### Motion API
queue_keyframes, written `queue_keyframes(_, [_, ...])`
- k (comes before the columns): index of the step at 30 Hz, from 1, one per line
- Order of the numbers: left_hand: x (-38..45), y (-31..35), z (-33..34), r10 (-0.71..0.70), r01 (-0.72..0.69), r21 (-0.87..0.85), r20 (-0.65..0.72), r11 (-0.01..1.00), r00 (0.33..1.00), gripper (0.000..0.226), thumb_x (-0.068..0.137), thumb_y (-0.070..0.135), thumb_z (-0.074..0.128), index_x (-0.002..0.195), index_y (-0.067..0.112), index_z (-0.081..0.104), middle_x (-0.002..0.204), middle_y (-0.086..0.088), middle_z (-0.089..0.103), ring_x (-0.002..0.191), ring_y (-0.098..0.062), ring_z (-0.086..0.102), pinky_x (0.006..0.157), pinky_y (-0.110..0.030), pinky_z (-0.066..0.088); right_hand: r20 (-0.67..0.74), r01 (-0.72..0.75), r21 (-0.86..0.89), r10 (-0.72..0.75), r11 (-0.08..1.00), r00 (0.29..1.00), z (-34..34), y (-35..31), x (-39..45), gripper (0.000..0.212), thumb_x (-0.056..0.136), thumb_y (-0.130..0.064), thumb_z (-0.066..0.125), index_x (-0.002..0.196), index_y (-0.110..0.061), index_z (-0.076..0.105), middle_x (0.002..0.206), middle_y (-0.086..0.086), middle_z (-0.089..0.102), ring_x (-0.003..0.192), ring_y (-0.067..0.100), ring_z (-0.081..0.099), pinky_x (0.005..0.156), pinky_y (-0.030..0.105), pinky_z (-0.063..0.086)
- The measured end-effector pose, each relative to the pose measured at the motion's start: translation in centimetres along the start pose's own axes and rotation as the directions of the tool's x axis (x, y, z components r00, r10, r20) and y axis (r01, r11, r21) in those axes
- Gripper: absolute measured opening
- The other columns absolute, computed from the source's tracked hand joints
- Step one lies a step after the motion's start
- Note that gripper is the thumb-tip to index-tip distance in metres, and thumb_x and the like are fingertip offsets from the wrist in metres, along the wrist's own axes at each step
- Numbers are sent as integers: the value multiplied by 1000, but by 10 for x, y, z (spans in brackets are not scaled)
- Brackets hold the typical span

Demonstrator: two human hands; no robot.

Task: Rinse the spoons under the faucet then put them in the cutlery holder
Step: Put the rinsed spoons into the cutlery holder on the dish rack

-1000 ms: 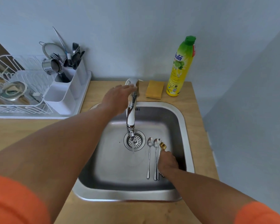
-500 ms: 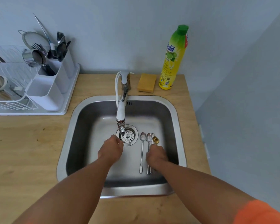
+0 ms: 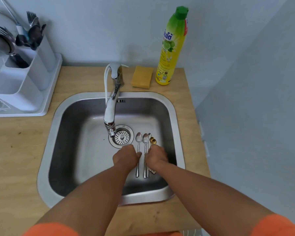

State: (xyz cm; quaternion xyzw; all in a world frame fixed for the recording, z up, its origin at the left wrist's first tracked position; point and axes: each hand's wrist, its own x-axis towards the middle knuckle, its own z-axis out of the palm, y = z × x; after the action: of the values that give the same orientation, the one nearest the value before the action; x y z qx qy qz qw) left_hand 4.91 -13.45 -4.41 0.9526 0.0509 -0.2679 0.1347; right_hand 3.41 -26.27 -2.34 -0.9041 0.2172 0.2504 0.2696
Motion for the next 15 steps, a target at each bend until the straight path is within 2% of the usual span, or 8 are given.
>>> queue_keyframes(5, [3,5,6,-37,38,-17,41,999,998,36,100,45,58,116,14,65,118,-9,69,105,-29,69,76,-35,47,0,-3,1,3,1000,1000,-3,-2,4,24,97,-26,64,113,-8,70,118,12,67,106,30,68,75,25,48])
queue_keyframes(10, [-2,11,8,-55,55,-7,63,998,997,25,100,28,57,114,10,69,118,-11,71,107,-31,69,76,-33,45,11,3,-23,-3,1000,1000,0,-7,6,21,98,-24,62,108,-8,71,113,12,69,100,29,69,73,27,50])
queue_keyframes(15, [-7,9,7,-86,91,-44,101,995,991,23,99,26,57,108,9,71,111,-10,73,100,-29,70,75,-31,49,5,9,-29,-9,1000,1000,-4,-10,9,22,97,-25,63,109,-8,71,115,12,68,102,30,69,73,26,48])
